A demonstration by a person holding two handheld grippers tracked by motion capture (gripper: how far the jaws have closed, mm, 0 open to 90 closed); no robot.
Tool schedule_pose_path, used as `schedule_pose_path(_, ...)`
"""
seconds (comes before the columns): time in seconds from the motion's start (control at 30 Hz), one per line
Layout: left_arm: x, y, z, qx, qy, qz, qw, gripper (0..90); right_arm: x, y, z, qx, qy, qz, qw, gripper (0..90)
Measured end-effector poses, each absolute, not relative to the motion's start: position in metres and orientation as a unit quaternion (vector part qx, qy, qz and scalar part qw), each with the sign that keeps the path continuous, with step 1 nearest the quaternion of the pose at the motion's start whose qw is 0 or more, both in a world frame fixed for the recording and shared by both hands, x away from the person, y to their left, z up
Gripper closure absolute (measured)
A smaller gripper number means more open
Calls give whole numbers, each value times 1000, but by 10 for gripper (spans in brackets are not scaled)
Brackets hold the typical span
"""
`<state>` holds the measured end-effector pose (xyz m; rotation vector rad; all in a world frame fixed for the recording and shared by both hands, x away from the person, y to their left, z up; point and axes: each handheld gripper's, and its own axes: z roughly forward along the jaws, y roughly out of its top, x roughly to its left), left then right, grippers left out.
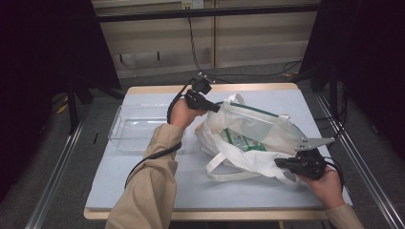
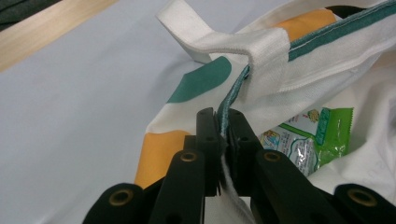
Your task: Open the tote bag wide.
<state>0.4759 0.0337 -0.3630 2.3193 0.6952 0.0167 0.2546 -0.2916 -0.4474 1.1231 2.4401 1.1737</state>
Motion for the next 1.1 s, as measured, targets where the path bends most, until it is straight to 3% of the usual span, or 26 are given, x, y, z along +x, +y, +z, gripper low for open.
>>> schedule_pose_path(1.1, 493, 36, -375, 882, 309, 7, 355, 860, 255, -274, -478, 344, 855, 378, 83, 900)
